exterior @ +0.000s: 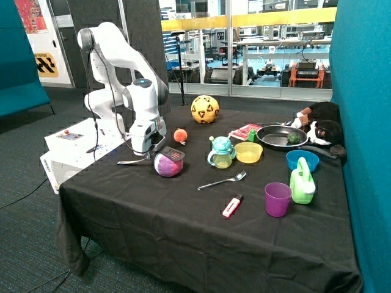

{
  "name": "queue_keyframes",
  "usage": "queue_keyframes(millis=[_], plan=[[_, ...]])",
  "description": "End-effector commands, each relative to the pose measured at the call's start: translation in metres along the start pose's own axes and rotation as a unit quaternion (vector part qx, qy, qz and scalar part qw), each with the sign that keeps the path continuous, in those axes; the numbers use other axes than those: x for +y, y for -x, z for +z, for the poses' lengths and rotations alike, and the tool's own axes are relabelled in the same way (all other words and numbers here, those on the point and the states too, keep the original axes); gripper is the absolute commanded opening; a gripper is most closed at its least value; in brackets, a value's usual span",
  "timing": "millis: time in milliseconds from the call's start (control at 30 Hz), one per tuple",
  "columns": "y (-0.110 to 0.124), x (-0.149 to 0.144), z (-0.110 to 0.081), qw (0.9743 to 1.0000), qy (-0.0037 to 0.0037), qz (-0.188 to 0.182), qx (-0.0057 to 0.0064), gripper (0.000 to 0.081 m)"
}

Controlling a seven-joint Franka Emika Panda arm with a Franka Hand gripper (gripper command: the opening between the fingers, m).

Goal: Sort the balls from left to right in order of size

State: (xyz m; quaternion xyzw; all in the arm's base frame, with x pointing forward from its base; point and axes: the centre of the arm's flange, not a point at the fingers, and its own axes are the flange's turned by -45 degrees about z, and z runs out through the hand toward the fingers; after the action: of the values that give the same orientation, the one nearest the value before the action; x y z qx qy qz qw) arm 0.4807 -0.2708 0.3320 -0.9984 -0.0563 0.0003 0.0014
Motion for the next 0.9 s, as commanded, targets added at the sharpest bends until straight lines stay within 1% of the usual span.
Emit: queue_keyframes(millis=[0, 100, 133, 300, 500, 667, 800, 867], plan=[[-0.002, -0.001, 0.004, 1.0000, 0.00144, 0.004, 0.0002, 0.0535], [-0.004, -0.002, 0.005, 1.0000, 0.00144, 0.005, 0.0002, 0.0499], [-0.006, -0.003, 0.005, 1.0000, 0.00144, 0.006, 0.0002, 0.0460], [-0.011, -0.006, 0.006, 1.0000, 0.00144, 0.003, 0.0002, 0.0332], [-0.014, -0.008, 0.007, 1.0000, 0.00144, 0.003, 0.0002, 0.0240], [-0.014, -0.005, 0.006, 1.0000, 0.00144, 0.006, 0.0002, 0.0107], [-0.014, -0.001, 0.006, 1.0000, 0.00144, 0.008, 0.0002, 0.0025], [-0.014, 0.000, 0.006, 0.9999, 0.00144, 0.010, 0.0002, 0.0006]])
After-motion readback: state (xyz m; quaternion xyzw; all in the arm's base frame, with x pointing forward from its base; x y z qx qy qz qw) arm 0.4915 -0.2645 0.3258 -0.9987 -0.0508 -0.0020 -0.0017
